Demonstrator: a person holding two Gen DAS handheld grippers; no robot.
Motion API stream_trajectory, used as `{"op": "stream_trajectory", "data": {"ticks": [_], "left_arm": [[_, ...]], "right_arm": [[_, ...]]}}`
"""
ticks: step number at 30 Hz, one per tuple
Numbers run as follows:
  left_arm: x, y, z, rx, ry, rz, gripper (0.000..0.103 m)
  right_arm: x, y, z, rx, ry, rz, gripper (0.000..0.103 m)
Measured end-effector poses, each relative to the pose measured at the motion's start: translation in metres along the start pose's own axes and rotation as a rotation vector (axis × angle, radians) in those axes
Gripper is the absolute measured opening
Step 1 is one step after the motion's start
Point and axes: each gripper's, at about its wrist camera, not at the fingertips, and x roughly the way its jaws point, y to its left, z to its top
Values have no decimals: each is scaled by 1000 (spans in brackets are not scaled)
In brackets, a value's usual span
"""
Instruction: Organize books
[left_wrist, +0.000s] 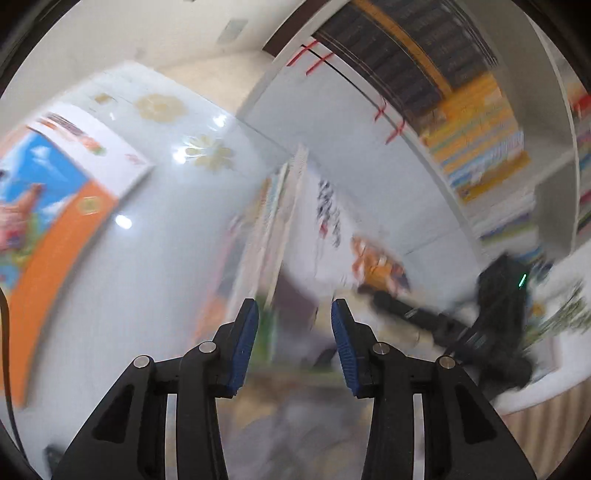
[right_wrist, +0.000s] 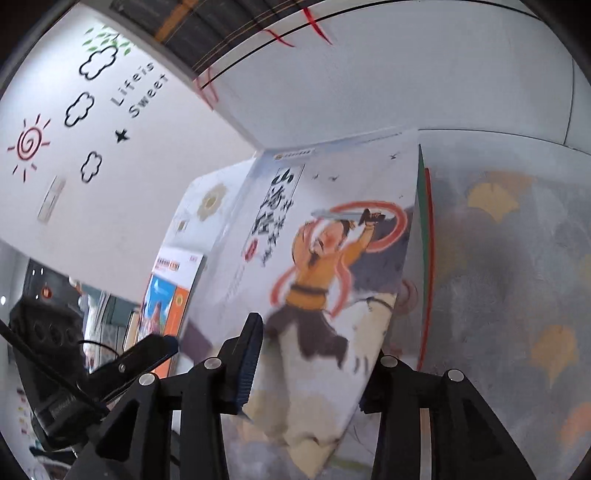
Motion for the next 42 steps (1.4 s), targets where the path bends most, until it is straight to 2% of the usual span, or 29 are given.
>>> {"op": "stream_trajectory", "data": {"ticks": [3,5,8,9,12,13,15,16,17,19,21,25,27,30,32,35,37,42], "left_arm": [[-12,-19,-37,91,33,38,42],[-13,-35,-69,140,86,34,43],[-4,-70,-106,224,140,44,43],[0,-90,-121,261,159,25,43],[6,-139,-146,358,171,-14,43],[6,-159,-153,402,168,-27,47],[5,-199,-166,491,135,-41,72],[2,-218,-171,528,109,-45,90],[-2,-241,-177,560,73,-70,97],[-7,-271,-183,576,26,-106,98],[-8,-296,-185,577,-12,-94,102],[-9,-338,-188,567,-98,29,102],[-8,-354,-191,553,-111,77,102],[-8,-367,-200,510,-140,132,102],[-11,-371,-208,492,-173,164,102],[-11,-375,-224,486,-183,224,102],[-6,-375,-230,485,-155,264,102],[-1,-365,-238,406,-85,331,102]], "right_arm": [[-28,-15,-30,-28,38,30,48],[-46,-30,-58,-30,43,-11,52],[-78,-65,-119,33,83,-75,52],[-95,-80,-149,62,91,-122,52],[-137,-109,-208,119,74,-269,52],[-147,-115,-220,136,64,-299,52],[-182,-128,-245,172,14,-385,52],[-202,-132,-252,173,-23,-428,52],[-213,-135,-254,171,-45,-447,52],[-246,-137,-251,141,-110,-490,52],[-274,-138,-245,104,-163,-518,53],[-329,-144,-237,56,-262,-568,60],[-343,-141,-229,41,-298,-588,67],[-368,-146,-224,33,-342,-588,68],[-376,-148,-225,32,-347,-592,68],[-381,-154,-234,28,-340,-570,68],[-376,-158,-239,17,-320,-560,68],[-364,-168,-248,5,-261,-511,68]]}}
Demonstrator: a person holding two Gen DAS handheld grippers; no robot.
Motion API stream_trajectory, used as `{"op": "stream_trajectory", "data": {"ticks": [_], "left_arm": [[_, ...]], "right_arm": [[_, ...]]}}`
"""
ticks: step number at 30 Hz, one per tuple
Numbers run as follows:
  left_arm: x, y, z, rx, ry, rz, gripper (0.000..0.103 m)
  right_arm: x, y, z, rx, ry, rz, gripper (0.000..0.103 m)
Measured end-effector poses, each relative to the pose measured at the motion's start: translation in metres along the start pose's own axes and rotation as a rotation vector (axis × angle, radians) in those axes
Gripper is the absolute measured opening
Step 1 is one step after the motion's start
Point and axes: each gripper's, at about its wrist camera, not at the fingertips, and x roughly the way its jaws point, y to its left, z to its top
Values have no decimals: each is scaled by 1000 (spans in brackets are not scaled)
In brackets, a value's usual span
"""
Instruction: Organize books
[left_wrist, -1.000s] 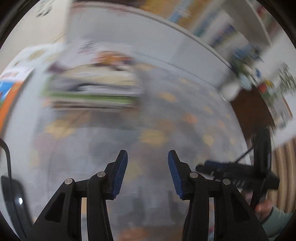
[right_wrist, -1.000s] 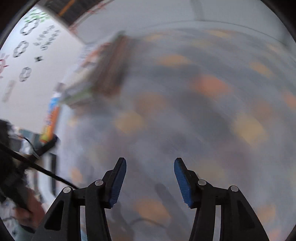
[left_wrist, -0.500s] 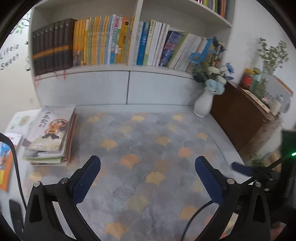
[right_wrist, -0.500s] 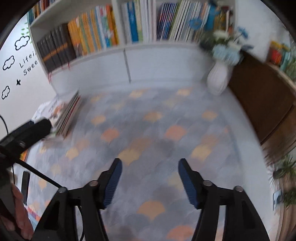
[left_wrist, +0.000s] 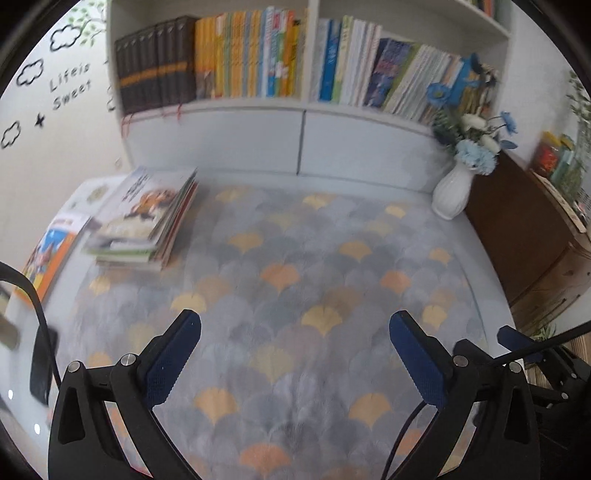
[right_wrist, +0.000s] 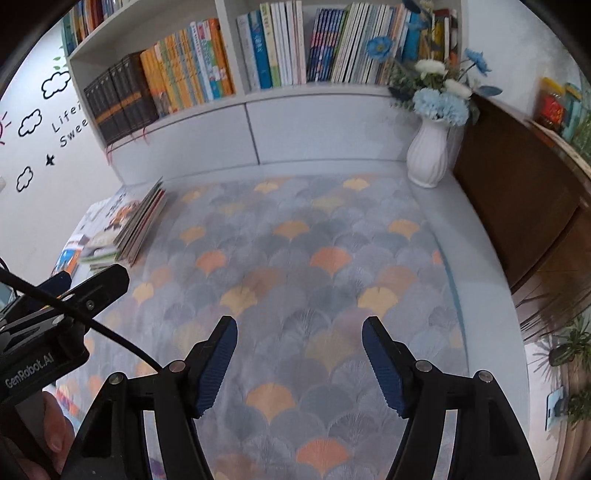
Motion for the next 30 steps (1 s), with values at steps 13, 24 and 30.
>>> {"op": "stream_trajectory", "data": {"ticks": [13,24,30], "left_arm": [[-6,38,-16,-50,-29,307,102],[-21,65,-25,-106,-42,369,102],[-27,63,-31,-90,-48,397,102]], "right_arm": [[12,5,-2,-131,-42,-48,68],[25,22,-12,-203,-10,-21,68],[32,34,-18,-231,10,8,68]]}}
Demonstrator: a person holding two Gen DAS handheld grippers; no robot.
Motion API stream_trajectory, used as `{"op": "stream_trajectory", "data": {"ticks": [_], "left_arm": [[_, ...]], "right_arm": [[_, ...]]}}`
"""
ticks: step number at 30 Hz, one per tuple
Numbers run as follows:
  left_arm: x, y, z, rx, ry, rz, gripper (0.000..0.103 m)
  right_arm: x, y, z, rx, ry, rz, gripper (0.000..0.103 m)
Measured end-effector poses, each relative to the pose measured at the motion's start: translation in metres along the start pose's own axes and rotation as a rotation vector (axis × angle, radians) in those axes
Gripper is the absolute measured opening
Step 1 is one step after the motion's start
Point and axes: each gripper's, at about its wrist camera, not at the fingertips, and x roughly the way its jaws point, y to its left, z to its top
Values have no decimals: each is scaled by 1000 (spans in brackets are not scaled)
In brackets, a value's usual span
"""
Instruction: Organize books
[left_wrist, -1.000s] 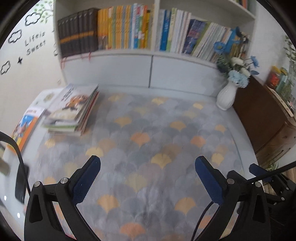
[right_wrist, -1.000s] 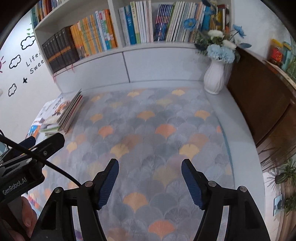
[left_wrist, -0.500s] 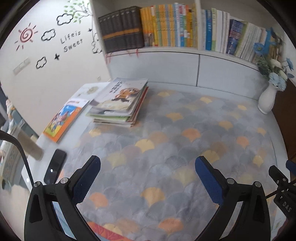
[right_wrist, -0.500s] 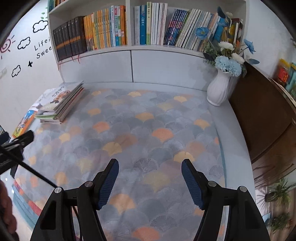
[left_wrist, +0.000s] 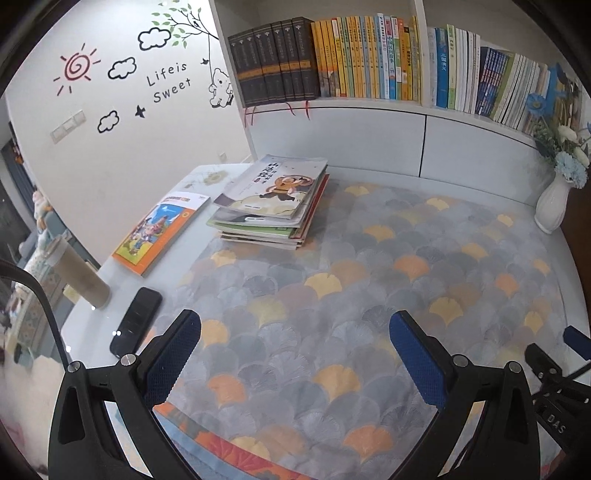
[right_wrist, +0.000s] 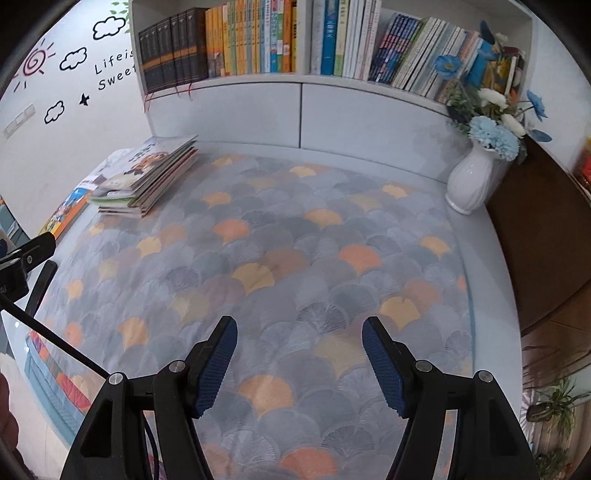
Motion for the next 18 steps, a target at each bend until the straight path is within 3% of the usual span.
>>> {"op": "stream_trajectory", "data": {"ticks": [4,8,18], "left_arm": [[-4,2,-2,-2,-10,12,102],[-7,-1,-2,17,-21,25,102],[-11,-15,1,58,-38,82,102]], "right_arm": [[11,6,-6,45,55,38,68],[32,14,-26,92,165,77,68],[31,18,-31,72,153,46,68]]}}
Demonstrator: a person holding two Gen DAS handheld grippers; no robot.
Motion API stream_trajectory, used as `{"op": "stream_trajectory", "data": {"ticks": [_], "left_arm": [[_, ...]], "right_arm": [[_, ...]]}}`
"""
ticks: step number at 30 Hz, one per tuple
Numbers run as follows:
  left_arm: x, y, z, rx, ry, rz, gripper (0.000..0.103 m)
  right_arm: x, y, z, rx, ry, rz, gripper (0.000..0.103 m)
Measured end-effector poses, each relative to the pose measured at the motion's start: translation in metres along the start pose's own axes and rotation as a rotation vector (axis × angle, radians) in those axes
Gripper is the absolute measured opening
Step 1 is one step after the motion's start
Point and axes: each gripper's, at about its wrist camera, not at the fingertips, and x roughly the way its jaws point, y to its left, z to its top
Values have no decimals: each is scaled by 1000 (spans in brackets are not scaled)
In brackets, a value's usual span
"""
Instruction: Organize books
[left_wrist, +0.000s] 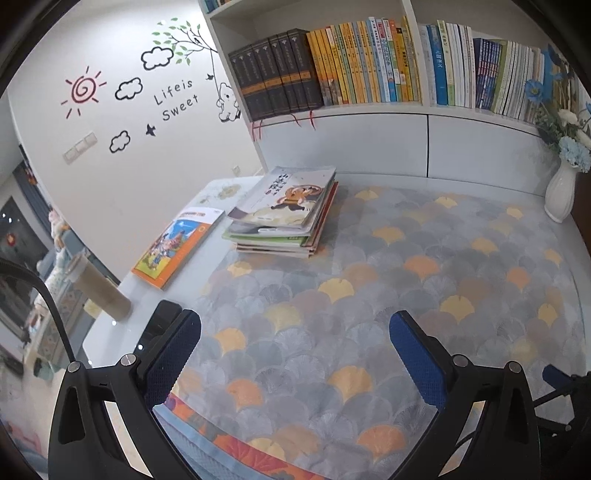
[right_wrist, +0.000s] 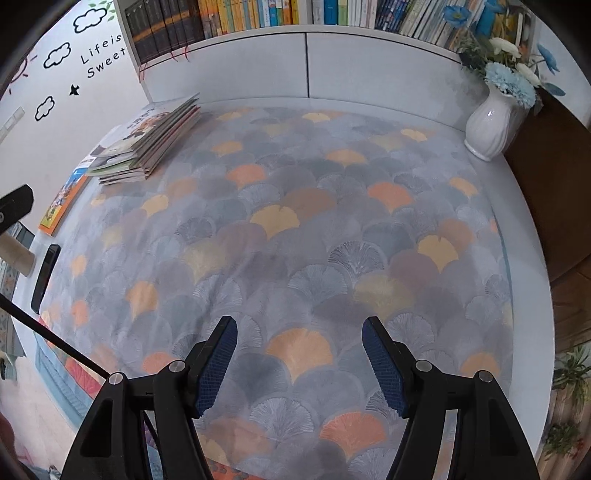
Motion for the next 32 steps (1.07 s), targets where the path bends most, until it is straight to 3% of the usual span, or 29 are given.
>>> {"op": "stream_trajectory", "data": {"ticks": [7,14,21,32], "left_arm": [[1,-19,2,48,9,-57,102],[9,-33,5,63,59,-187,102],[11,-56,4,107,71,-238,102],[22,-67,11,122,100,-294,102]], "right_arm": [[-3,-10,1,34,-9,-13,68],[-13,-20,2,71,-41,-42,68],[-25,-26,-1,71,-88,-97,68],[-25,-35,3,103,-90,-112,68]]}}
